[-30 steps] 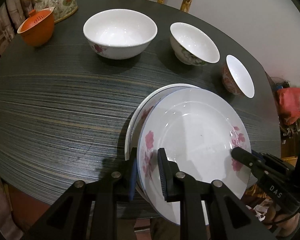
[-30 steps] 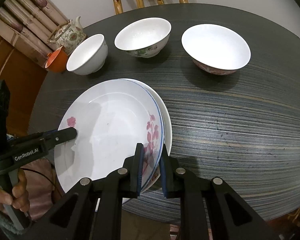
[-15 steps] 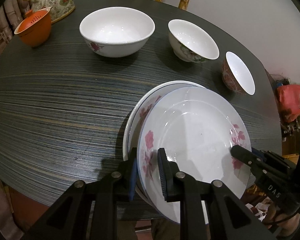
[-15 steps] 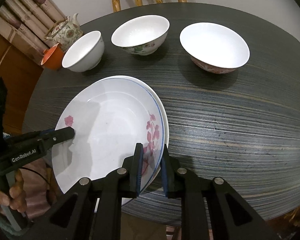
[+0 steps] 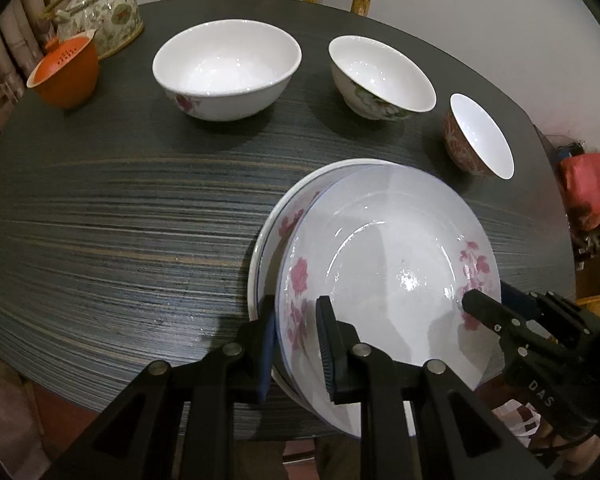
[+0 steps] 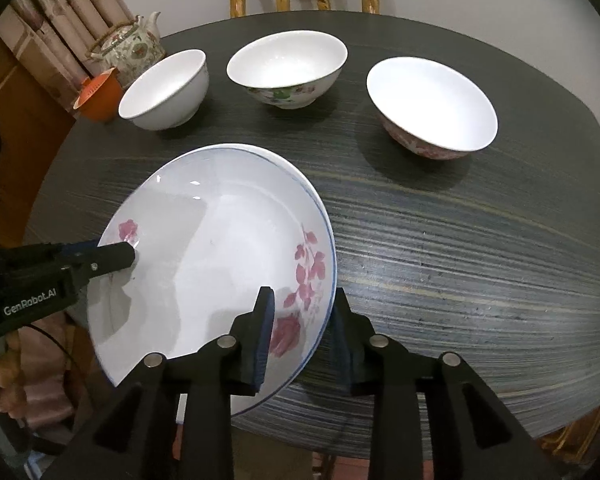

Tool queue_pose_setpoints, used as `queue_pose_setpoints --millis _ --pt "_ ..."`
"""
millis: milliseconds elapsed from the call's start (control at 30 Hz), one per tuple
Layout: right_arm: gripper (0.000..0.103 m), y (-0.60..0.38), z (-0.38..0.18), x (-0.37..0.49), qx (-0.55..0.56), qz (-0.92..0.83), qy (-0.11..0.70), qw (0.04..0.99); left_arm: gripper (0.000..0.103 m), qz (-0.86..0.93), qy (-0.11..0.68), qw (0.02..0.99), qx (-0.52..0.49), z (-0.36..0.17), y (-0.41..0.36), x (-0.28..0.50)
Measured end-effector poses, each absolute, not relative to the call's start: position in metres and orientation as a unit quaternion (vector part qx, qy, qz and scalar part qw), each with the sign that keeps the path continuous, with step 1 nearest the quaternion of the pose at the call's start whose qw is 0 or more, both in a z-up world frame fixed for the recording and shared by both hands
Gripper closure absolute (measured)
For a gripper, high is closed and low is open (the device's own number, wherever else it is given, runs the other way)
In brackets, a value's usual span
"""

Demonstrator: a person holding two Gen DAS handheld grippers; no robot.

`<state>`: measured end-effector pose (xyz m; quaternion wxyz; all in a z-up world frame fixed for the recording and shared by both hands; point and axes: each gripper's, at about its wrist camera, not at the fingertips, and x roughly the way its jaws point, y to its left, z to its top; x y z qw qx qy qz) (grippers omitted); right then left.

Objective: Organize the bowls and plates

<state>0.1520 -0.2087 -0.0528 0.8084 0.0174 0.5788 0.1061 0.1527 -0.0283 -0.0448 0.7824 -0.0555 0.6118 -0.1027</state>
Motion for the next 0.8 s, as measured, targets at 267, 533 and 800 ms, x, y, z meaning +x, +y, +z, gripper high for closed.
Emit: queue_pose_setpoints --millis 267,533,800 --pt "0.074 -0.207 -0.052 0.152 0.015 0.112 0.577 0.809 0.083 -0.1 0.599 0.793 -0.042 -0.041 -0.028 0.15" --pt "0.072 -0.209 -0.05 0.148 0.024 0.121 0.574 0.81 0.081 -0.089 0.573 0.815 0.004 -0.031 -0.035 0.147" --pt "0.072 -0.24 -0.037 0.156 0.056 0.099 0.559 0.821 0.077 -0.053 0.518 0.853 0.036 -0.02 -0.029 0.133"
